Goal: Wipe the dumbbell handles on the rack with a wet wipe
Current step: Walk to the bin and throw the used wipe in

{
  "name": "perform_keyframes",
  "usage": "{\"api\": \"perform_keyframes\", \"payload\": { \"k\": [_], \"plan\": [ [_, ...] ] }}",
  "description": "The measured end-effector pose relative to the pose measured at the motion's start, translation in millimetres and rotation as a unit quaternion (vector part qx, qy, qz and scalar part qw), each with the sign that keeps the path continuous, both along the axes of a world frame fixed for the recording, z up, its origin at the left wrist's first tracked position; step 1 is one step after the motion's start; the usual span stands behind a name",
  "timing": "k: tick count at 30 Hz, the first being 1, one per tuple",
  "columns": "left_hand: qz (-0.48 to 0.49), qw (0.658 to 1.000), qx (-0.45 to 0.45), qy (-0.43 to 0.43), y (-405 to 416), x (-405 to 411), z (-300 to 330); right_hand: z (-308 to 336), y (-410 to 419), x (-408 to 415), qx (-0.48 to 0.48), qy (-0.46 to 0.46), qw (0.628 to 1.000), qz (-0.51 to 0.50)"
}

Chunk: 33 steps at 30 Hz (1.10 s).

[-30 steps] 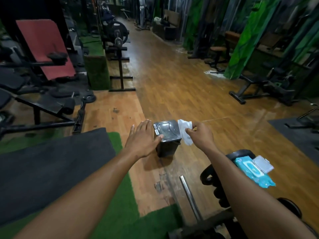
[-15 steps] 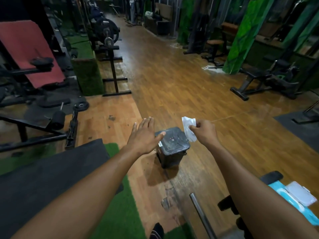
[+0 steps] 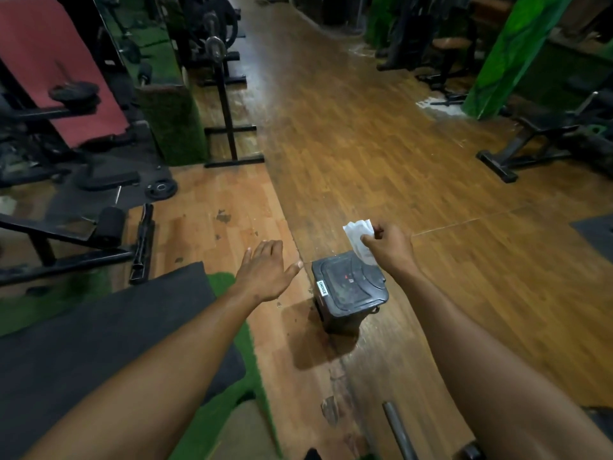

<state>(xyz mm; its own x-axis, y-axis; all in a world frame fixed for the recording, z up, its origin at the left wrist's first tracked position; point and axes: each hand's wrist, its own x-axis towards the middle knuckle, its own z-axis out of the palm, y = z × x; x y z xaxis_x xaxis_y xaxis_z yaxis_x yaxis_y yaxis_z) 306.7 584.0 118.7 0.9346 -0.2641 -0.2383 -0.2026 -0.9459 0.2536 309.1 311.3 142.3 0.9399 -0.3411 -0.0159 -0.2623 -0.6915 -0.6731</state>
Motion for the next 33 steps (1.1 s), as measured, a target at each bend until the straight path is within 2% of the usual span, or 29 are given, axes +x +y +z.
{"api": "perform_keyframes", "payload": {
  "k": [5,10,20,26,33],
  "plan": [
    [-0.027,0.999,-0.010,0.029,3,77,-24,-22,4,51,-0.012,0.022,0.999,-0.020],
    [-0.084,0.995,-0.018,0.051,8,152,-42,-50,5,98,-0.015,0.058,0.994,-0.091],
    [-0.210,0.973,0.033,0.089,15,286,-56,-102,28,157,0.041,0.134,0.968,-0.208],
    [-0.265,0.955,0.051,0.125,-15,333,-76,-117,19,172,0.065,0.131,0.956,-0.256],
    [-0.318,0.940,0.047,0.114,-64,383,-88,-139,-17,207,0.103,0.116,0.941,-0.302]
  ]
}}
